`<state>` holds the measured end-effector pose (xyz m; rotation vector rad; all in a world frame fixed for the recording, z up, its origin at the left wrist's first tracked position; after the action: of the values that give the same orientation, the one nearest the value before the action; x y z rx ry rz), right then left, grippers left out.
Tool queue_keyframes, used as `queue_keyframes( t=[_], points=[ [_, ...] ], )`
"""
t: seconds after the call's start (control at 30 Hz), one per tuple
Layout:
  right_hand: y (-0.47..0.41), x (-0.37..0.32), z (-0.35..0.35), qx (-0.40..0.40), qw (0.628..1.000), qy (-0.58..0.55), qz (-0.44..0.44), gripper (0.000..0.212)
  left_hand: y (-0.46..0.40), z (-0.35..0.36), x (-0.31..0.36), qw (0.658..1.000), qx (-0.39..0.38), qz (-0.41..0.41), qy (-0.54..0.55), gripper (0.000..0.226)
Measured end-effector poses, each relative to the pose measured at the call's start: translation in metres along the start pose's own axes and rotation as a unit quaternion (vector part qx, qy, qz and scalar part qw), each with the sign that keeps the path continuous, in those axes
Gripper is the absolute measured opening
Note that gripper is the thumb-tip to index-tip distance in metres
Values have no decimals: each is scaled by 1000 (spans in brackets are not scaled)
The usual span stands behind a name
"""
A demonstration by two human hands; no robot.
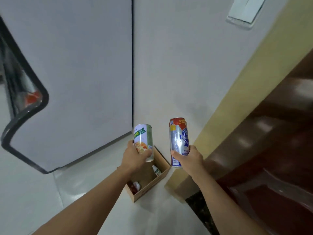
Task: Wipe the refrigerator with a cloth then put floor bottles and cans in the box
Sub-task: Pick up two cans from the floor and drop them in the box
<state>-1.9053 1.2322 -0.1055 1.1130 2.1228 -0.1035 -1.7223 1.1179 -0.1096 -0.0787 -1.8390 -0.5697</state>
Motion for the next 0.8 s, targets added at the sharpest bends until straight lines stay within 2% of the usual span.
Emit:
queue_keyframes(
  t=[0.17, 0.4, 0.63, 0.8],
  points=[
    [-62, -12, 36, -105, 993, 41, -34, 62, -33, 9, -13, 995, 68, -62, 30, 62],
    [-138, -16, 88, -208, 971, 67, -99, 62, -69, 39, -45, 972, 158, -155, 73, 59],
    [-185, 22, 153, -264, 955, 121, -62, 71, -114, 59, -107, 950, 192, -228, 88, 58],
    [-216, 67, 214, -282, 951, 126, -30, 60, -158, 81, -183, 943, 185, -267, 75, 66]
  ],
)
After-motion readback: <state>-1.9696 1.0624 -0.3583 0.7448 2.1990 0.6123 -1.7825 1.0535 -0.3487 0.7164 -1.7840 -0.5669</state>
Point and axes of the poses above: each hand's wrist, its own y-axis away from the middle knuckle, its own z-axis out of the palm, x = y × z, the point moved 4 cm from there along -y, towards the middle knuckle, and after that the axes turned 6 degrees about y, right-handed, at the moved point
